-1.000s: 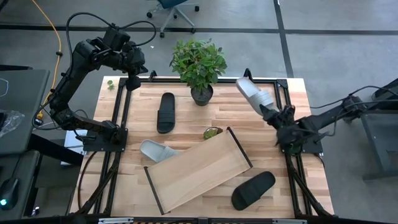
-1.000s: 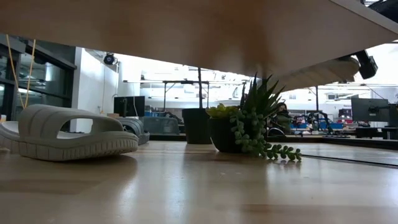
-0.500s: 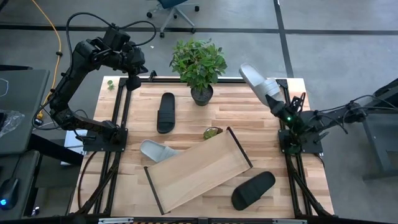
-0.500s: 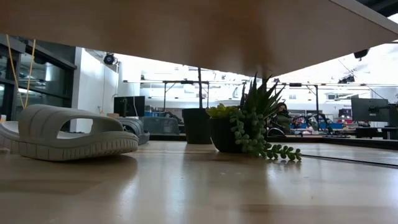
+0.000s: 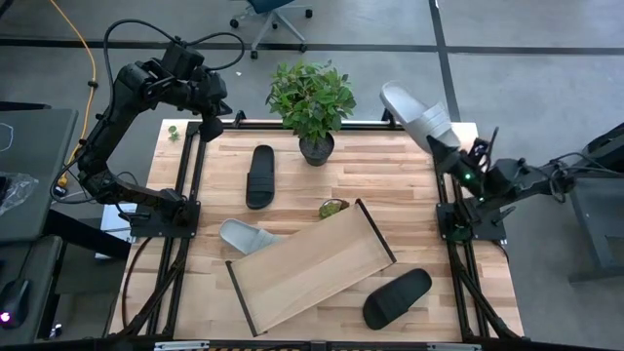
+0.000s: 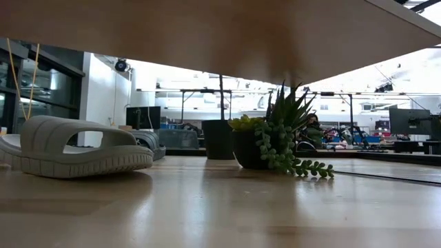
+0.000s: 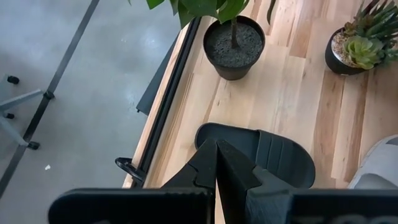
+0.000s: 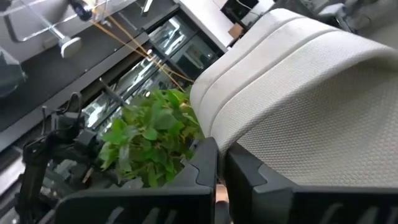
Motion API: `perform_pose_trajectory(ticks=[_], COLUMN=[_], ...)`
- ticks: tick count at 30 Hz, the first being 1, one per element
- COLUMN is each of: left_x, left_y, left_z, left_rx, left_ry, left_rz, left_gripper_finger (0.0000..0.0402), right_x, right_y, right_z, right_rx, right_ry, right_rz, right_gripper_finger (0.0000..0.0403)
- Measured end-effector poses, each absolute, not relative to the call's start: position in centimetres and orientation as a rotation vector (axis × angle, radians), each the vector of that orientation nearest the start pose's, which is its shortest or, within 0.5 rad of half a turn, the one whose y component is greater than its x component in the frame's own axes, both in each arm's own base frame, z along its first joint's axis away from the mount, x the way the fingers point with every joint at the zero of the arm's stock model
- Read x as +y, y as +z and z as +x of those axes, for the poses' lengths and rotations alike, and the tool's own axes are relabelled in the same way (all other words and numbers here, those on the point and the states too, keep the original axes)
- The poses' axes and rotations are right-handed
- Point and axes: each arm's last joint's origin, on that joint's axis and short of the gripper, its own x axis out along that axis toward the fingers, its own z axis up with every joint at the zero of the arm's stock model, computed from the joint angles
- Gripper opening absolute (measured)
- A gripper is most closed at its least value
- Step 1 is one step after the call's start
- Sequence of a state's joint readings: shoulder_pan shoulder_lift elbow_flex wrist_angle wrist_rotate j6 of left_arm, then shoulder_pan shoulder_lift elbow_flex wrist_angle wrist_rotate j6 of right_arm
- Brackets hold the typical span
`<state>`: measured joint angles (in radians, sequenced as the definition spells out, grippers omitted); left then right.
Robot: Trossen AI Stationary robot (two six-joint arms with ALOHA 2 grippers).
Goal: Pick and place slides into the shelf
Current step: Put the right gray slipper on the shelf
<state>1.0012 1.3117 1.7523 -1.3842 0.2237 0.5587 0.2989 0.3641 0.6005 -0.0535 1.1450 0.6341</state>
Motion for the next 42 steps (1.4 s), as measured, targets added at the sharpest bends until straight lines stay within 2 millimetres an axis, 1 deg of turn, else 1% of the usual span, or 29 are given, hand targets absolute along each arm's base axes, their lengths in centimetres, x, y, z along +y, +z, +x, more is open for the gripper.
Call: perform_pose_trajectory(ticks=[5, 11, 16, 20, 24, 33, 36, 42], left_x=[16.9, 16.9, 16.9, 16.9, 16.8, 16.7, 16.3, 15.1], left_y=[44.0, 44.0, 44.0, 44.0, 44.0, 44.0, 44.0, 44.0], left_z=[11.6, 11.6, 11.6, 11.6, 11.7, 11.8, 12.4, 13.8], left_rx=[0.939, 0.934, 0.928, 0.923, 0.895, 0.869, 0.858, 0.874], left_ry=[0.477, 0.486, 0.497, 0.500, 0.463, 0.450, 0.429, 0.401], left_rz=[-0.071, -0.089, -0.110, -0.124, -0.143, -0.187, -0.212, -0.207], left_gripper_finger=[0.0001, 0.0001, 0.0001, 0.0001, 0.0001, 0.0001, 0.0001, 0.0001], right_x=[-0.6, -0.9, -0.9, -0.8, -0.6, 0.1, 0.4, 1.0], right_y=[34.6, 35.9, 36.5, 36.6, 36.6, 36.6, 36.6, 36.3], right_z=[6.9, 5.7, 5.4, 5.4, 5.5, 6.2, 6.8, 7.9], right_rx=[-0.352, -0.290, -0.265, -0.245, -0.223, -0.139, -0.101, -0.033], right_ry=[-0.769, -0.746, -0.666, -0.599, -0.532, -0.316, -0.259, -0.183], right_rz=[0.669, 0.647, 0.654, 0.660, 0.663, 0.664, 0.660, 0.663], right_gripper_finger=[0.0000, 0.0000, 0.0000, 0.0000, 0.0000, 0.0000, 0.0000, 0.0000])
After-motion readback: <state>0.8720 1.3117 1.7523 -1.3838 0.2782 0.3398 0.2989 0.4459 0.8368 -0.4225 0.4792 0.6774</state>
